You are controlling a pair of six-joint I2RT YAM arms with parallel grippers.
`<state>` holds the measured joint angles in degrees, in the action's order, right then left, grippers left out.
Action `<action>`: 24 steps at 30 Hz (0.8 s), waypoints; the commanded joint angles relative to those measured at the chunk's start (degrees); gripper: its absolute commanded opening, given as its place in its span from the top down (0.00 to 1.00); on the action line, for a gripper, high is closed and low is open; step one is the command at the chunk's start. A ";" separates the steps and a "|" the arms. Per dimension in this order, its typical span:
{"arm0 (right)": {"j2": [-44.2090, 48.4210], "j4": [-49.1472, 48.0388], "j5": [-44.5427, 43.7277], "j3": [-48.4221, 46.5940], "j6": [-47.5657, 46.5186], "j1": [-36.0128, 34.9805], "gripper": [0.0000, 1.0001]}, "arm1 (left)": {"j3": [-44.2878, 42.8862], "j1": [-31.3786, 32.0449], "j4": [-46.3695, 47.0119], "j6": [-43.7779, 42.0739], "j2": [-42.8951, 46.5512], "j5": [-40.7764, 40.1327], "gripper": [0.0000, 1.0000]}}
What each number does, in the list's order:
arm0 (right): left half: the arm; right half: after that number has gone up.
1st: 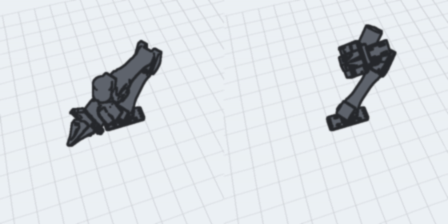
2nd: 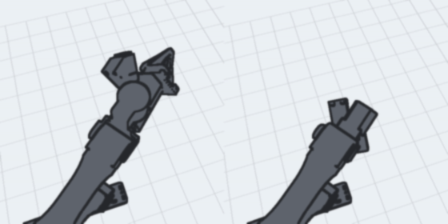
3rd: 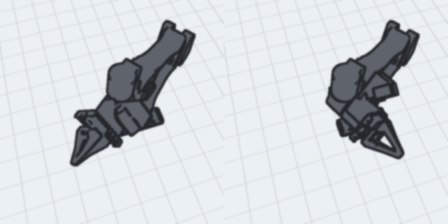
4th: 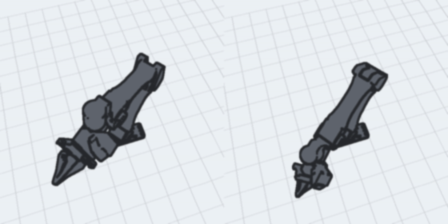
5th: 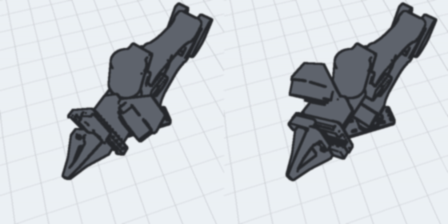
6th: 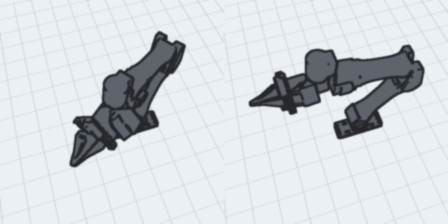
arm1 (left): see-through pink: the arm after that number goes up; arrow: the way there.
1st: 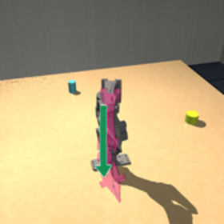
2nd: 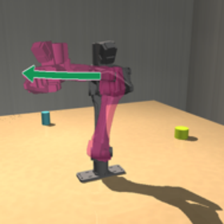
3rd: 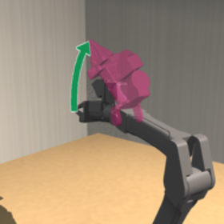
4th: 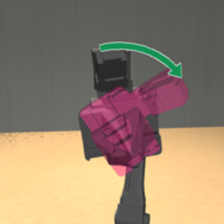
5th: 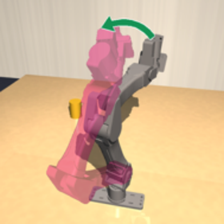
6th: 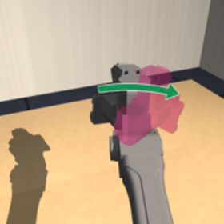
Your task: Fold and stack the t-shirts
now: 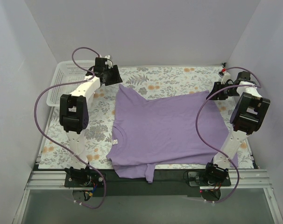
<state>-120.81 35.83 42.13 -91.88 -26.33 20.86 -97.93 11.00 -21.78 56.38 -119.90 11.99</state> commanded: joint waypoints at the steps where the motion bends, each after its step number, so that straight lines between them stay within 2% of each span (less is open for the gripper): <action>1: 2.16 -0.68 0.41 -0.59 -0.22 0.06 0.51 | -5.07 -1.34 -3.09 0.04 -5.16 -1.44 0.51; 5: 1.81 -0.59 0.32 -0.85 -0.22 -0.03 0.51 | -11.13 -2.13 -5.72 0.31 -12.53 -0.05 0.58; 13: 1.37 -0.59 -0.03 -0.76 -0.39 -0.03 0.51 | -20.53 -2.48 -8.45 0.57 -19.49 3.04 0.60; 21: 1.19 -0.50 -0.38 -1.11 -0.48 -0.12 0.50 | -22.57 -2.39 -10.56 1.28 -22.92 3.92 0.65; 24: 0.93 -0.59 -0.12 -1.29 -0.31 -0.12 0.51 | -22.39 -2.39 -10.91 1.28 -23.10 4.01 0.70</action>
<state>-120.81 35.83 41.50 -91.88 -26.33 20.86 -119.37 8.38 -29.58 57.93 -142.10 15.49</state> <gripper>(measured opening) 0.493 0.313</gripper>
